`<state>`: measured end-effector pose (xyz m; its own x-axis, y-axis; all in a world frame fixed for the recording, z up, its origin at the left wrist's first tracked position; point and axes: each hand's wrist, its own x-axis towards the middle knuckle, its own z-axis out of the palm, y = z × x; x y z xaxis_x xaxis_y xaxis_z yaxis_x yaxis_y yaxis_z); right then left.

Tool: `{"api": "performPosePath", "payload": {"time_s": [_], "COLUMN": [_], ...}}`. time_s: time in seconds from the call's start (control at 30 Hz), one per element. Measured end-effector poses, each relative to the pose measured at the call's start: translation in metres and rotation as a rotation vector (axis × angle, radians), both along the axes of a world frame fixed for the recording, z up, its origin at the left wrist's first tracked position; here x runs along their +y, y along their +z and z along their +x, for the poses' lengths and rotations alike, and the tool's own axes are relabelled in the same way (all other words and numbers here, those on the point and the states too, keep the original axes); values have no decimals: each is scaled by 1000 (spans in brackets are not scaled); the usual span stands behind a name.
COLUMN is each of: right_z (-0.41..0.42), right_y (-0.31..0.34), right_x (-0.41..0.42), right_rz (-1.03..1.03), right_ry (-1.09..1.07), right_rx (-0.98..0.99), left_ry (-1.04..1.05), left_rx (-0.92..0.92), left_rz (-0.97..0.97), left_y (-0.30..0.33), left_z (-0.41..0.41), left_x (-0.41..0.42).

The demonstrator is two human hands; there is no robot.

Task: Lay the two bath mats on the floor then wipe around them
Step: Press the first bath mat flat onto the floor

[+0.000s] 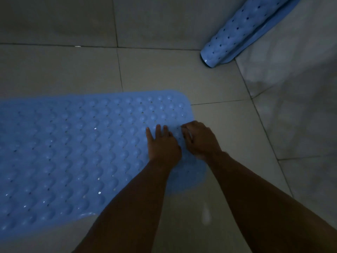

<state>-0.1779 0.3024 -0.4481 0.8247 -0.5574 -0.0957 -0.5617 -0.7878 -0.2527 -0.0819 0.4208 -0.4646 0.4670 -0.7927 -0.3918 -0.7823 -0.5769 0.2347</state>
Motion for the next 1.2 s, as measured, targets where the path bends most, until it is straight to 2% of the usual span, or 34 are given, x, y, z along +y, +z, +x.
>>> {"api": "performPosePath", "payload": {"time_s": [0.13, 0.27, 0.6, 0.93, 1.07, 1.2], "right_z": [-24, -36, -42, -38, -26, -5], "right_y": [-32, -56, -71, -71, -59, -29], "right_x": [37, 62, 70, 70, 62, 31], "right_rz": [-53, -57, -140, -132, -170, -217], "right_ry": [33, 25, -27, -31, -114, -150], "right_rx": [56, 158, 2, 123, 0, -90], "left_ry": [82, 108, 132, 136, 109, -17], "left_rx": [-29, -100, -197, -233, -218, -196], "left_rz": [-143, -295, -490, -427, -430, -410], "left_y": [15, -6, -31, -35, -32, -39], "left_z": [13, 14, 32, 36, 17, -10], "left_x": [12, 46, 77, 95, 93, 87]}}
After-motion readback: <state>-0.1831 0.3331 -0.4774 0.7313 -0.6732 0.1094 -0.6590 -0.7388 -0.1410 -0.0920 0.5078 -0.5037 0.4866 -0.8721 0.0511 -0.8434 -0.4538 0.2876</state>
